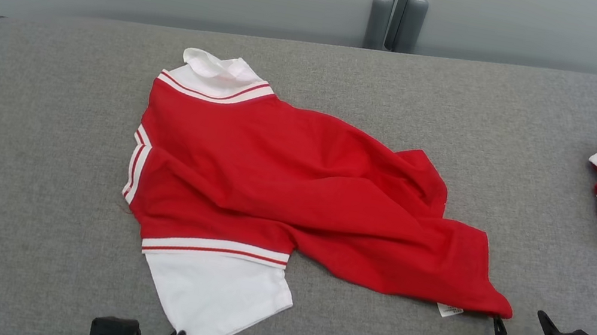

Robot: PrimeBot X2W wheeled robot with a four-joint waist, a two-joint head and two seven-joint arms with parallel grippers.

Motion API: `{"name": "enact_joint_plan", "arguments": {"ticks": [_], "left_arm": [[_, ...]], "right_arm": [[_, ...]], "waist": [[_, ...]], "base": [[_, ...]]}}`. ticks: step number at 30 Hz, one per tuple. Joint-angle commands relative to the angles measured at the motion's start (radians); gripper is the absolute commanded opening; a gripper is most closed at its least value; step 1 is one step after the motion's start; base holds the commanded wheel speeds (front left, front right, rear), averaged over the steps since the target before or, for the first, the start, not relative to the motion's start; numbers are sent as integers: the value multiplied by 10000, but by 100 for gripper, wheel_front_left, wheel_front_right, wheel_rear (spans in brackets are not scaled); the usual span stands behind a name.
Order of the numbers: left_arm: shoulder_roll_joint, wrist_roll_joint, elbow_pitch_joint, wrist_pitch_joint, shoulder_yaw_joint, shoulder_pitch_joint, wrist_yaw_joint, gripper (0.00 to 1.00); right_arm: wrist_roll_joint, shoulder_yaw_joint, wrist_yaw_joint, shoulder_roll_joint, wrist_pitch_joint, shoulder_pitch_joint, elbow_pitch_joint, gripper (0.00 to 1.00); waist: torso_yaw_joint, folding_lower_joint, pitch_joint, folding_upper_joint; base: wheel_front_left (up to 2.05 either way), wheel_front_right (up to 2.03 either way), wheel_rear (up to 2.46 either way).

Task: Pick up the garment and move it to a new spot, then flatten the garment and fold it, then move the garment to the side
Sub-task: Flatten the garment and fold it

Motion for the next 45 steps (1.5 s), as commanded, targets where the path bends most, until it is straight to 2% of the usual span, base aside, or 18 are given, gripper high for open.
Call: {"name": "enact_joint_plan", "arguments": {"ticks": [1,10,15,16,17,18,19,20,24,31,39,45], "left_arm": [[40,-102,65,49,-54,-154,-31,0],[197,-127,48,-61,-14,-325,58,0],[258,-153,61,-124,-13,-336,102,0],[270,-156,61,-147,-16,-345,114,0],[280,-162,50,-174,-8,-356,129,0],[284,-167,38,-211,-15,-369,130,0],[287,-177,21,-247,-20,-380,124,0],[287,-185,-15,-284,-26,-390,113,0],[250,-288,-172,-512,-51,-407,42,0],[31,-1582,-1268,-1143,100,-508,-149,0],[200,-2222,-3255,-1569,886,-974,-60,0],[527,-2688,-4173,-1046,1386,-2694,-52,0]], "right_arm": [[-79,177,-15,-88,-33,-251,252,100],[142,970,-17,-432,-409,-1011,1514,100],[240,1306,-17,-389,-612,-1286,2017,100],[277,1365,-15,-360,-637,-1316,2102,93],[311,1396,-15,-354,-668,-1348,2181,65],[345,1424,-15,-352,-708,-1373,2250,43],[377,1451,-17,-344,-755,-1393,2303,16],[412,1468,-17,-349,-783,-1402,2339,0],[498,1497,-17,-414,-845,-1343,2382,0],[914,1617,-17,-650,-923,-1253,1828,0],[2002,1961,-17,-1207,-355,-1614,-12,0],[3077,2532,-15,-1880,542,-2887,-1397,0]], "waist": [[29,0,65,-1],[216,0,284,-1],[277,0,353,-1],[289,0,359,-1],[302,0,362,-1],[316,0,361,-1],[331,0,355,-1],[342,0,342,-1],[354,0,305,-1],[331,0,188,-1],[313,0,212,-1],[252,0,841,-1]], "base": [[0,0,0],[0,0,0],[0,0,0],[0,0,0],[0,0,0],[0,0,0],[0,0,0],[0,0,0],[0,0,0],[0,0,0],[0,0,0],[0,0,0]]}}
